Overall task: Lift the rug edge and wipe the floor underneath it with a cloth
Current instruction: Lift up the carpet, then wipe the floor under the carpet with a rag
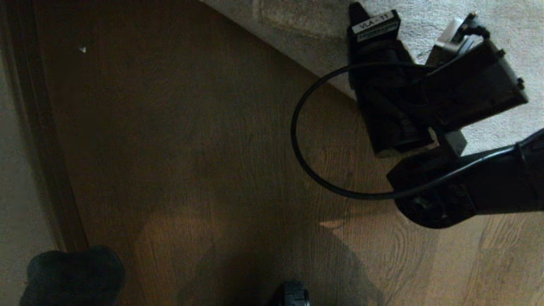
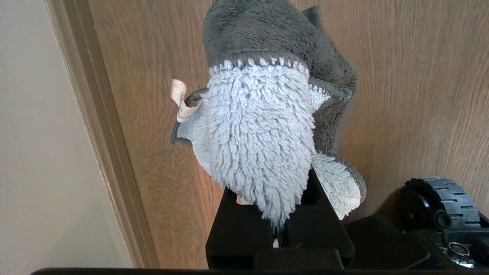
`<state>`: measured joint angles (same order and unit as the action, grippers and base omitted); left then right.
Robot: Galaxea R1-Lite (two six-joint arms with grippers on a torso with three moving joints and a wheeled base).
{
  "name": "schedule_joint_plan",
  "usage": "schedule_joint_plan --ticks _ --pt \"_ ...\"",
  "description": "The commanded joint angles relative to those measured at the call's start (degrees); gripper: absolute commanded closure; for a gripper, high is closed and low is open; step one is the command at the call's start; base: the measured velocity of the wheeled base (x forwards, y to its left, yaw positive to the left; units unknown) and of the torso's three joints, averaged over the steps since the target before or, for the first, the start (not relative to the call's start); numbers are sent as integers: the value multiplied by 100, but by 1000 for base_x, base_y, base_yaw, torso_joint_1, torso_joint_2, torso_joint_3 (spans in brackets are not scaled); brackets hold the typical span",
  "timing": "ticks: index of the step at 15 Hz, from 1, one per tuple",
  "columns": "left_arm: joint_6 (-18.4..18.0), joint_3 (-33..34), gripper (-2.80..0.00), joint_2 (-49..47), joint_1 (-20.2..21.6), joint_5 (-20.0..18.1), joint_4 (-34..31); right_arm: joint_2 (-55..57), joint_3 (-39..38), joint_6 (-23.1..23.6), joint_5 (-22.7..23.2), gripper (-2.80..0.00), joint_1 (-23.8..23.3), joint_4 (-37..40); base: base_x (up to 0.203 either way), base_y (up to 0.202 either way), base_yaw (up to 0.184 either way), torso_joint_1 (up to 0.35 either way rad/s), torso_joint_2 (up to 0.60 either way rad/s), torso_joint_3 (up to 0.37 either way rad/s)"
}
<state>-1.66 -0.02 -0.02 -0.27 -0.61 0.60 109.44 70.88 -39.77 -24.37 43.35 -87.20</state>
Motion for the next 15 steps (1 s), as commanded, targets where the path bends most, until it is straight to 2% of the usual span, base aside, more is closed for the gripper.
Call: schedule_joint_plan --ticks 1,7,15 --pt "-1 2 0 2 0 -1 -6 -257 -187 -32 -8 0 -19 -276 0 0 0 0 0 0" --pt "7 -6 0 2 0 -62 2 -397 -206 -50 292 0 -301 -276 0 0 0 0 0 0" --pt "7 -59 0 2 0 -62 -200 -415 -224 -93 310 0 -408 -276 0 0 0 0 0 0"
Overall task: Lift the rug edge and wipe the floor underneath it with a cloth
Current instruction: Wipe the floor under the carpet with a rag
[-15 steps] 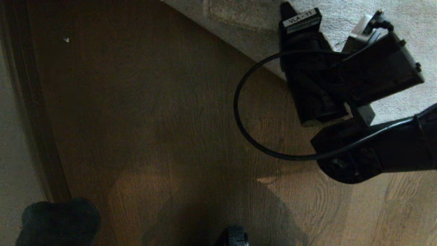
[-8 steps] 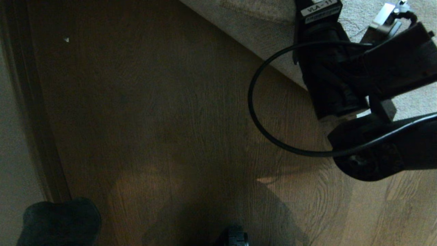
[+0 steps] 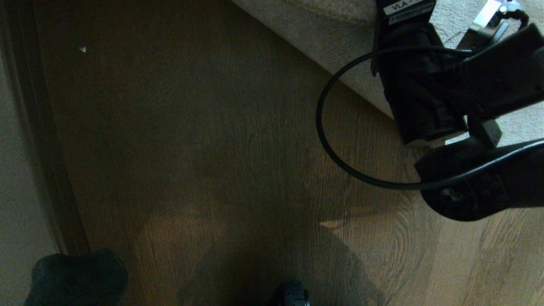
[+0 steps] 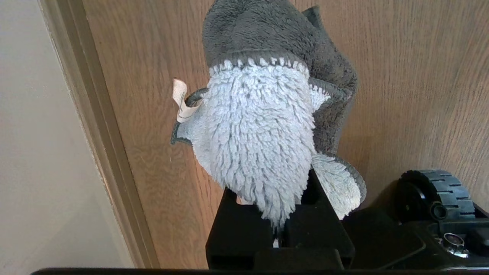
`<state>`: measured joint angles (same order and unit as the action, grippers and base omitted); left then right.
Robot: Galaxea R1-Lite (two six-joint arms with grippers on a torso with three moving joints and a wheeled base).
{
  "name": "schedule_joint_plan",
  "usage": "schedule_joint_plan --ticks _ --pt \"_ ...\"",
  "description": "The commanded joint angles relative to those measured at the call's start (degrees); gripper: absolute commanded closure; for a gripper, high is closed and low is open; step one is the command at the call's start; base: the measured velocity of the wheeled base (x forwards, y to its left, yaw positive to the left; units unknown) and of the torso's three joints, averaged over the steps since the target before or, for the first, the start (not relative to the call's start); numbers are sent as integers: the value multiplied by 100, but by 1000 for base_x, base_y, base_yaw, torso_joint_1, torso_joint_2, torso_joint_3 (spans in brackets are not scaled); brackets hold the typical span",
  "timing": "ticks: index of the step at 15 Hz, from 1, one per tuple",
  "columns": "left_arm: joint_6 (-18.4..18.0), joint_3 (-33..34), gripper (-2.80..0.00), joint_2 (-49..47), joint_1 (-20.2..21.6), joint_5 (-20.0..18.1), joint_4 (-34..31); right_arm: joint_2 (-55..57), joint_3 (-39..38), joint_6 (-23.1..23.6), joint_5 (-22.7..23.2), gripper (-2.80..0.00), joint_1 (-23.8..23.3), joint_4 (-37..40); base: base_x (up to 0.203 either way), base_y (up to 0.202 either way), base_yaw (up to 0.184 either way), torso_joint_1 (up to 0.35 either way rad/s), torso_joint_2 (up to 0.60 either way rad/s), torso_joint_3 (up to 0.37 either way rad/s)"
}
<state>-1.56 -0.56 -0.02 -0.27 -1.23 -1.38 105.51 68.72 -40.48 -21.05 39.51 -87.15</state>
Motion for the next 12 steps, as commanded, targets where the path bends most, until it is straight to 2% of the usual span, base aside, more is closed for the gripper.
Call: schedule_joint_plan --ticks 1,5,12 --pt "-11 -12 0 2 0 -6 -12 -22 -14 -26 -22 0 -55 -280 0 0 0 0 0 0" --pt "-10 -211 0 -95 0 -85 -13 -66 -122 -21 -22 0 -57 -280 0 0 0 0 0 0" --pt "-9 -787 0 -1253 0 -167 -3 -83 -148 -12 -22 0 -101 -280 0 0 0 0 0 0"
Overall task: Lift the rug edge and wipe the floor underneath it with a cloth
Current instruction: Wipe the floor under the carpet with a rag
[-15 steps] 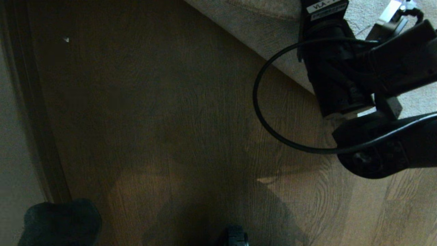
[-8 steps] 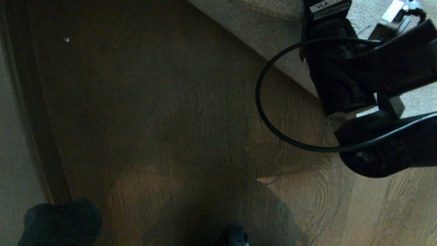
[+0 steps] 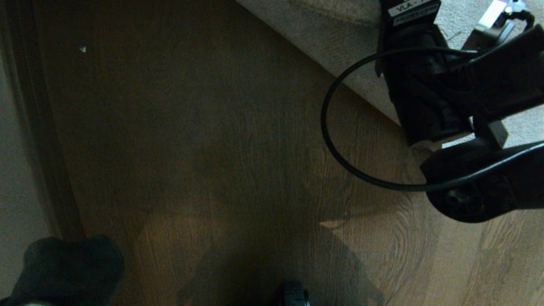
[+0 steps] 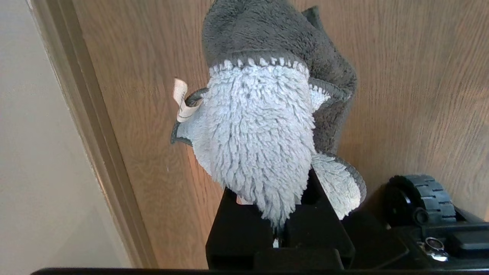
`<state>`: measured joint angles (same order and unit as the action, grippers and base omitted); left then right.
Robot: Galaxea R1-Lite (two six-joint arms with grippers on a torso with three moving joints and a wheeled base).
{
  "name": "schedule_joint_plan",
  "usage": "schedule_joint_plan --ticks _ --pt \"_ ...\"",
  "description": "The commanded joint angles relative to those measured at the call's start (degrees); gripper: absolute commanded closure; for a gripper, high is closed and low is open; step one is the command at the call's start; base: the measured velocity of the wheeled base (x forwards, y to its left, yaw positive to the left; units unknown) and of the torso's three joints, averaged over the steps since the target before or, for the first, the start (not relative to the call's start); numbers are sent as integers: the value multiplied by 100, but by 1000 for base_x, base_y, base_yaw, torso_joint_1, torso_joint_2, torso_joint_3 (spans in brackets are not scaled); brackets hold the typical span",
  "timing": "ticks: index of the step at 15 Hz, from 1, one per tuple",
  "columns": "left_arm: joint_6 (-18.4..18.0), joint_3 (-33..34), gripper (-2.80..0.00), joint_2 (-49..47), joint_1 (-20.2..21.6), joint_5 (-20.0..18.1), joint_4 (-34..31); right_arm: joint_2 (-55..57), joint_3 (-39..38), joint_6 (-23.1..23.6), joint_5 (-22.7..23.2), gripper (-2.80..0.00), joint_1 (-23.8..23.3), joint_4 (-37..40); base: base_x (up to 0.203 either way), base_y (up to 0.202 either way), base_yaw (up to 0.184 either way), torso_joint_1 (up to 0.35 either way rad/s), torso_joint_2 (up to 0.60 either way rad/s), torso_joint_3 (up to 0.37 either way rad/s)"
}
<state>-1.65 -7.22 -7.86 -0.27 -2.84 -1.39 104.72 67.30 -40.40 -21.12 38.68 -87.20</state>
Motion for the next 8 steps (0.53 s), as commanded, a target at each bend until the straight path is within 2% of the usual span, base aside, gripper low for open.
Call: schedule_joint_plan --ticks 1,3,8 --pt "-1 -188 0 -691 -7 -16 -2 -4 -7 -21 -15 0 -18 -276 0 0 0 0 0 0" --pt "-2 -307 0 -1103 -23 -185 4 -4 -7 -29 -15 0 -62 -276 0 0 0 0 0 0" --pt "-2 -500 0 -1790 -29 -903 7 49 -7 -29 -15 0 -106 -276 0 0 0 0 0 0"
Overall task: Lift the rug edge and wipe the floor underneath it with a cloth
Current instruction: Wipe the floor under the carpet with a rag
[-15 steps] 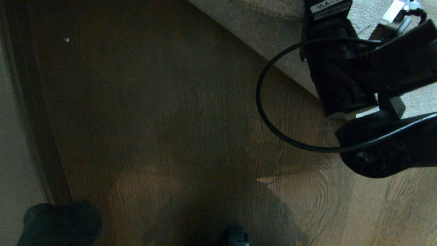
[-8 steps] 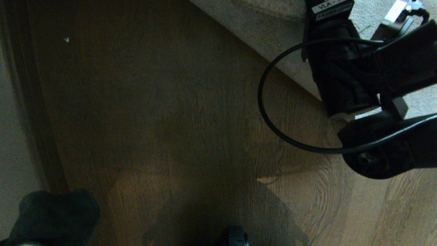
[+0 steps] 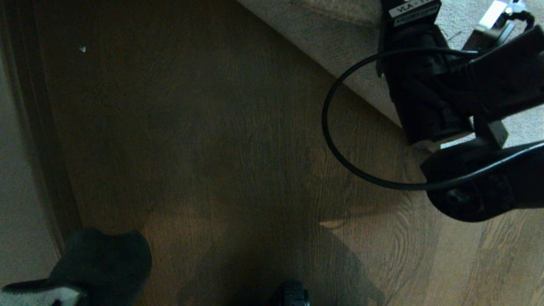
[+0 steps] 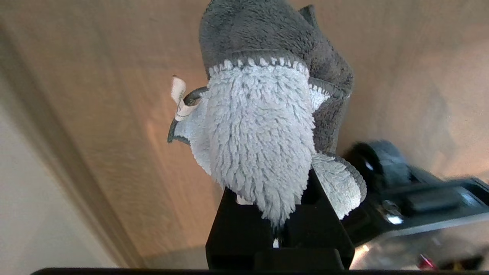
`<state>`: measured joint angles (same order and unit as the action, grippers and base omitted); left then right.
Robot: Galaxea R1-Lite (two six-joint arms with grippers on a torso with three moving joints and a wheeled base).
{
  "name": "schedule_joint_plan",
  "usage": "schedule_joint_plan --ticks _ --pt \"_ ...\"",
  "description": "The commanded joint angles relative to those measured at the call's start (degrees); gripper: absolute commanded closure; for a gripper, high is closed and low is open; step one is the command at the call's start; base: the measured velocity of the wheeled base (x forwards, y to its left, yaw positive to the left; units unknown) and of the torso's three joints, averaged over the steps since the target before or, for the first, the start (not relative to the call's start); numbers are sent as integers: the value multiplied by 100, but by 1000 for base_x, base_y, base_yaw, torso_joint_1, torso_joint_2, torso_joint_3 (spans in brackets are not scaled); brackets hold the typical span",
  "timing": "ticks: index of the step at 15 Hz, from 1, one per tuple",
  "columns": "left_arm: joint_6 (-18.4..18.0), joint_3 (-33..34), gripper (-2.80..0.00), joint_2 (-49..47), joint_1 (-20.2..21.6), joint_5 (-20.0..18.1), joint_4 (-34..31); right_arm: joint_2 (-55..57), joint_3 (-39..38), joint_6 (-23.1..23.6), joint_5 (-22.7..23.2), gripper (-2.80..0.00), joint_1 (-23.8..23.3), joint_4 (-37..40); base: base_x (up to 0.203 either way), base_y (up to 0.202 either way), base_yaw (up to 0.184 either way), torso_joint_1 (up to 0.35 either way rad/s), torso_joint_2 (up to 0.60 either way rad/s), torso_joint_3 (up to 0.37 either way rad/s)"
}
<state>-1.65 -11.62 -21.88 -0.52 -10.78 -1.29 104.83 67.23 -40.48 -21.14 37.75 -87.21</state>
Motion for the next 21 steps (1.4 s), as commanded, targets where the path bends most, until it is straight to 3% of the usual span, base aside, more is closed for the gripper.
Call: schedule_joint_plan --ticks 1,4,6,12,15,17,21 --pt "-2 -95 0 -537 -5 -199 10 62 7 -21 -13 0 -22 -274 0 0 0 0 0 0" --pt "-9 -289 0 -1079 -112 -406 28 149 58 -26 -13 0 -54 -274 0 0 0 0 0 0" --pt "-11 -421 0 -1515 -443 -445 104 241 153 -65 -14 0 -99 -274 0 0 0 0 0 0" --pt "4 -1039 0 -3314 -1316 -325 1106 486 484 -126 -22 0 -110 -274 0 0 0 0 0 0" --pt "183 -1405 0 -4025 -2300 127 1637 477 475 -126 -22 0 -119 -274 0 0 0 0 0 0" --pt "399 -1603 0 -4412 -3070 620 1930 477 475 -126 -22 0 -128 -274 0 0 0 0 0 0" --pt "1054 -2259 0 -5381 -4197 1610 2402 477 475 -127 -22 0 -128 -274 0 0 0 0 0 0"
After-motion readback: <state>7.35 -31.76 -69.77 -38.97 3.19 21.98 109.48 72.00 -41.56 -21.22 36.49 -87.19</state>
